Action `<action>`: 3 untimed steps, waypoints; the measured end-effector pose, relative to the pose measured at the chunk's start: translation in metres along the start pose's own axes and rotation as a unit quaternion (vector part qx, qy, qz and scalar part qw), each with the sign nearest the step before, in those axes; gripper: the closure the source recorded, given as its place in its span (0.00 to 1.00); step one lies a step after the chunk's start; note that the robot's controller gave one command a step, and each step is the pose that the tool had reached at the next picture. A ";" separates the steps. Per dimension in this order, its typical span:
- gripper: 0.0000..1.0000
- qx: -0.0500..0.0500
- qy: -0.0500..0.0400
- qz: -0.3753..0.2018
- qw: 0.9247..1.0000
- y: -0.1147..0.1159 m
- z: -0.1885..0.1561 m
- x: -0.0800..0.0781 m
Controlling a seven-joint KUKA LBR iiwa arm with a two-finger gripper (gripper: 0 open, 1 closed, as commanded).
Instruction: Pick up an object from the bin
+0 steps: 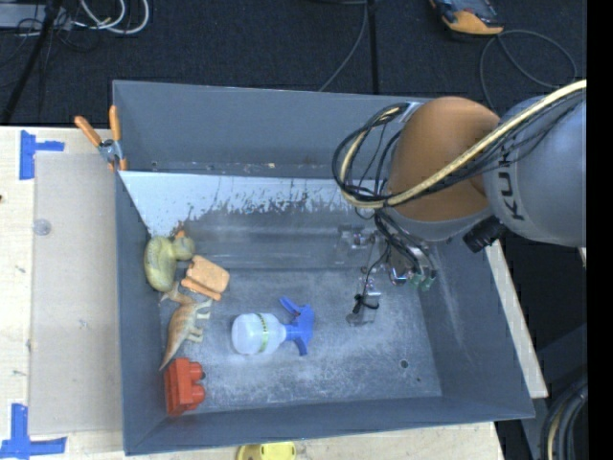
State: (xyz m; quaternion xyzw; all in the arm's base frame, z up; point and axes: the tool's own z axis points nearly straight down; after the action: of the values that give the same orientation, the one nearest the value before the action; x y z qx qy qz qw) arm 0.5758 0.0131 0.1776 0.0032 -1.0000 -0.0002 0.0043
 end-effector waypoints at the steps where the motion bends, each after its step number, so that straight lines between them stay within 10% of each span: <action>1: 0.00 0.000 -0.003 0.000 1.000 0.000 -0.004 -0.001; 2: 0.00 0.001 -0.007 0.015 1.000 0.022 0.028 0.001; 3: 1.00 0.002 -0.011 -0.047 0.999 0.051 0.102 0.010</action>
Offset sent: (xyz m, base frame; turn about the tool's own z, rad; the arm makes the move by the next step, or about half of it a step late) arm -0.0131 0.0685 -0.0963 0.0574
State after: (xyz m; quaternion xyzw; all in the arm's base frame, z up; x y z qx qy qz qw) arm 0.5648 0.0638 0.0756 0.0503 -0.9987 0.0011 -0.0070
